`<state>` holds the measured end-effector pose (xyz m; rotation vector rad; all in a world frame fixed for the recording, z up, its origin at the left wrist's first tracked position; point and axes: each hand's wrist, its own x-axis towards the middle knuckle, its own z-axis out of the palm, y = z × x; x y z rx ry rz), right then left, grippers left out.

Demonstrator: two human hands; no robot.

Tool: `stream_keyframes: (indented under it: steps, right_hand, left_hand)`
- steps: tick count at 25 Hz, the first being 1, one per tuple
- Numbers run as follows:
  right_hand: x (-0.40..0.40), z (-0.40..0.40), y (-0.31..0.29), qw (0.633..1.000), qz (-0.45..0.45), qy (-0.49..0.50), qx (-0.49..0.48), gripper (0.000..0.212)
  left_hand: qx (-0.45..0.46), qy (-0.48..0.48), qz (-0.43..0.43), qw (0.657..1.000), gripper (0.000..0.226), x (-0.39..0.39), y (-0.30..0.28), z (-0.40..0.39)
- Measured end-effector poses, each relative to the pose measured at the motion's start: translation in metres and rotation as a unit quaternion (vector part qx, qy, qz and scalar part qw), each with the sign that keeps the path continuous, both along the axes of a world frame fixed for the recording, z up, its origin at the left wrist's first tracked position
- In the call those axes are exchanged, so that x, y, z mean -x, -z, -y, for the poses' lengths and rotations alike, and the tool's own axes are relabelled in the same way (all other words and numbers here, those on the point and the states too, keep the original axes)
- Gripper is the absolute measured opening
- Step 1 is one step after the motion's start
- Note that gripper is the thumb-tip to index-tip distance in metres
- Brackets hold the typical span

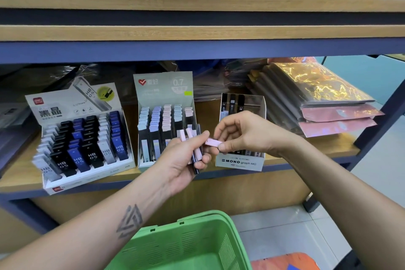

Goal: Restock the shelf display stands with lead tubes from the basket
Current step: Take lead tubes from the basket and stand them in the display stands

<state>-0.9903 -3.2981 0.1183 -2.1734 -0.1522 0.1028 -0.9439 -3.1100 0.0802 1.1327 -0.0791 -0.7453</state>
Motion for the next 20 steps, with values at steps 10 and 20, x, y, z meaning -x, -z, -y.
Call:
stream_keyframes:
  steps: [10,20]
  right_hand:
    - [0.002,0.009,0.000,0.989,0.041,0.034,-0.141,0.031]
    - [0.006,0.017,-0.008,0.990,0.071,0.094,-0.082,0.021]
  left_hand:
    - [-0.012,0.017,-0.030,0.999,0.022,0.003,0.004,0.006]
    - [-0.018,0.003,0.051,0.999,0.011,0.006,0.008,0.011]
